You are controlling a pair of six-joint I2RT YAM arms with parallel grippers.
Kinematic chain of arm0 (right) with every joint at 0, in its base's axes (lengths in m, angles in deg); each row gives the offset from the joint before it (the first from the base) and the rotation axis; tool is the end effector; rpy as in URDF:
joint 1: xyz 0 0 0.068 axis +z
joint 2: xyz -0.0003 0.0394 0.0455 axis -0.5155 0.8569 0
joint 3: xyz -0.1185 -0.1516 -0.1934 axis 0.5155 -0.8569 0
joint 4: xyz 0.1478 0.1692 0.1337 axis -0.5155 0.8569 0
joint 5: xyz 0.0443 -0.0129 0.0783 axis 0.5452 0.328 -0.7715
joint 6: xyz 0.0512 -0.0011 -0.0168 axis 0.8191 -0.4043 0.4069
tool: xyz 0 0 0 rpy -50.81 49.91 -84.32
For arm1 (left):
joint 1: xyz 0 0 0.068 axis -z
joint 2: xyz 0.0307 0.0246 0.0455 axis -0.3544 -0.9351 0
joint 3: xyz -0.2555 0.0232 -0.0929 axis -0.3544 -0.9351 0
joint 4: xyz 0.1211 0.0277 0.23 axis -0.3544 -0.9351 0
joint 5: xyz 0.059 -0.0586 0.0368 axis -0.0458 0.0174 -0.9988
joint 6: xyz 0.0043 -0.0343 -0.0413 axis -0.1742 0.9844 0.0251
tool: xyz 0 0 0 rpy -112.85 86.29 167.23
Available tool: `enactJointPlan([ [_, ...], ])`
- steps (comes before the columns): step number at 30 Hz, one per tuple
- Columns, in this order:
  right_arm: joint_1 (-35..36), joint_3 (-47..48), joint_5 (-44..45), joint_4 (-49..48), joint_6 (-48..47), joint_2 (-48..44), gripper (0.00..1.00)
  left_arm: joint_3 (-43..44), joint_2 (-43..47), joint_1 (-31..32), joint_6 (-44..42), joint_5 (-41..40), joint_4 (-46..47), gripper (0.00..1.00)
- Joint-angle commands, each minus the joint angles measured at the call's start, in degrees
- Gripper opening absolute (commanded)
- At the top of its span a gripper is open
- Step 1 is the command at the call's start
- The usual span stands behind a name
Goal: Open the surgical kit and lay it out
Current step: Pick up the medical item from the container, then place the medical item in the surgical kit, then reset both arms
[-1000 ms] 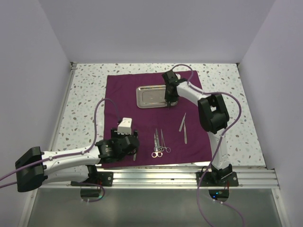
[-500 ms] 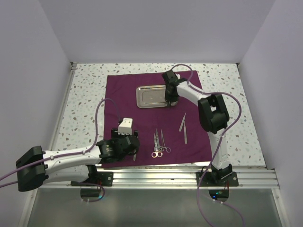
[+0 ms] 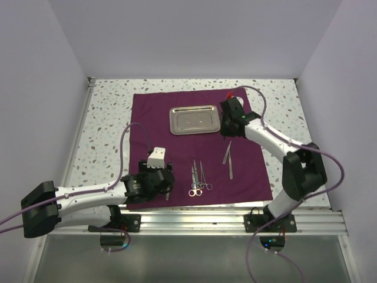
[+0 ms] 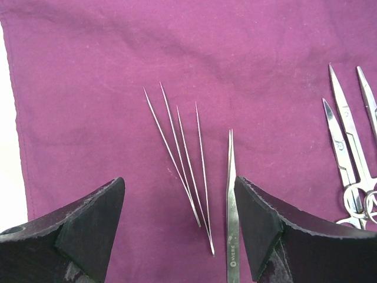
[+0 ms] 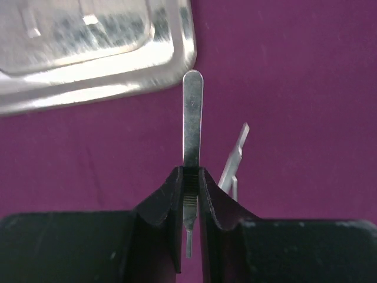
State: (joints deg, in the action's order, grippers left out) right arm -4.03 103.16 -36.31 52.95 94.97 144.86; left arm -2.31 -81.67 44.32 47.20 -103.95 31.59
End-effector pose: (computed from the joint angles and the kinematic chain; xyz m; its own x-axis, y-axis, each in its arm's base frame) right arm 0.3303 0.1587 0.2436 -0.7930 0.1320 -0.5948 0.0829 0.9905 0.1093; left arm 0.1021 -0.1605 0.1843 -0.5843 0.0015 -0.8115 0.0582 0.9975 -0.0401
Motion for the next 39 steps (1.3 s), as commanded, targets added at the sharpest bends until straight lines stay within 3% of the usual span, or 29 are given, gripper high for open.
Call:
enactJointPlan([
  [1,0.7,-10.7,-1.6,-4.9,1.5,-7.7,0.0,0.5,-0.5,0.5,-0.7,-1.6,1.7,0.79],
  [7,2.9,-26.1,-3.5,-10.6,5.1,-16.0,0.0,0.7,-0.8,0.5,-0.8,-2.1,1.9,0.79],
  [11,3.5,-30.1,-3.6,-11.4,5.9,-18.6,0.04,1.0,-2.3,0.5,-0.2,-2.8,1.5,0.79],
  [12,3.6,-30.6,-3.6,-11.4,5.9,-19.3,0.17,1.5,-2.7,0.5,0.0,-2.9,0.8,0.79],
  [13,3.5,-31.4,-3.9,-11.3,5.9,-19.9,0.36,1.7,-3.3,0.5,0.3,-3.1,0.5,0.79],
  [14,3.6,-31.9,-3.7,-10.2,6.0,-21.5,0.74,2.2,-4.0,0.5,0.8,-3.6,-0.2,0.79],
  [15,3.7,-32.1,-3.1,-9.5,6.1,-22.5,0.83,2.4,-4.6,0.5,1.1,-3.8,-0.6,0.79],
  [17,3.6,-32.5,-2.0,-8.2,6.1,-25.2,0.93,3.0,-5.6,0.5,2.0,-4.6,-1.8,0.79],
  [28,3.7,-32.2,-0.1,0.1,2.3,-55.2,0.98,8.8,-4.5,0.5,2.8,-6.8,-7.9,0.79],
  [39,3.6,-37.5,-7.1,-9.0,1.3,-71.6,0.98,11.1,0.9,0.5,1.4,-8.8,-9.2,0.8],
])
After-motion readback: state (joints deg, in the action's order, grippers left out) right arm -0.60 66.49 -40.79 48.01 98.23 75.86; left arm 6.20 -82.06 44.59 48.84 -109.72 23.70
